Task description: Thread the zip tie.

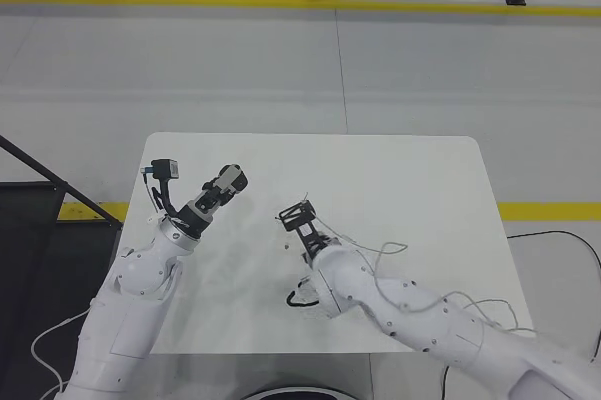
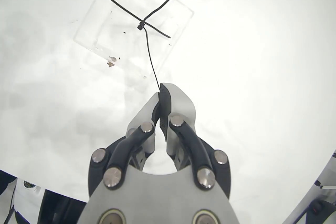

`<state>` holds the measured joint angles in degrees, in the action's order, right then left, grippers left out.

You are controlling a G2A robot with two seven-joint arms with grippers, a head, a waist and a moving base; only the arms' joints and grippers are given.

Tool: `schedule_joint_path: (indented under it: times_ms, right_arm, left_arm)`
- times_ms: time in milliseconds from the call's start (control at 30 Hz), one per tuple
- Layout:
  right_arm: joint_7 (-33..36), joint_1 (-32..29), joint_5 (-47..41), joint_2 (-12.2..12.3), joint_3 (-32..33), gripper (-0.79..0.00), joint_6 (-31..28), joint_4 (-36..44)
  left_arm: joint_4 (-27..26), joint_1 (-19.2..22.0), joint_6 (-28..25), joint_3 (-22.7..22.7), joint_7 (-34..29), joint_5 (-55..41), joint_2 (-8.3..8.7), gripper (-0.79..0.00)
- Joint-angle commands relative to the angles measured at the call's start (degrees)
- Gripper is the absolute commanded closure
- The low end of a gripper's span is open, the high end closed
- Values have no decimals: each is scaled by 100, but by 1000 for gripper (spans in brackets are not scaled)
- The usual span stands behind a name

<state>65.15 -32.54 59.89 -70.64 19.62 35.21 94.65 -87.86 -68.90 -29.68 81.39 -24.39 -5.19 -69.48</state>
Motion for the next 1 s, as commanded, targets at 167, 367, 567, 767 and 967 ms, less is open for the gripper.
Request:
schedule_joint_path:
  times_ms: [167, 367, 567, 767, 967]
  right_arm:
    - [137, -124, 386, -132, 15, 0, -265, 32]
    - [330, -279, 698, -202, 117, -339, -411, 100]
    - [467, -496, 1053, -238, 262, -351, -500, 213]
    - [512, -787, 1452, -232, 497, -369, -505, 458]
    - [110, -1618, 1910, -1, 1149, -665, -288, 1360]
  left_arm:
    - [0, 0, 0, 0, 0, 0, 0, -785]
    - [0, 0, 0, 0, 0, 0, 0, -785]
    - [0, 0, 0, 0, 0, 0, 0, -785]
    - [0, 0, 0, 0, 0, 0, 0, -785]
    - [0, 0, 0, 0, 0, 0, 0, -785]
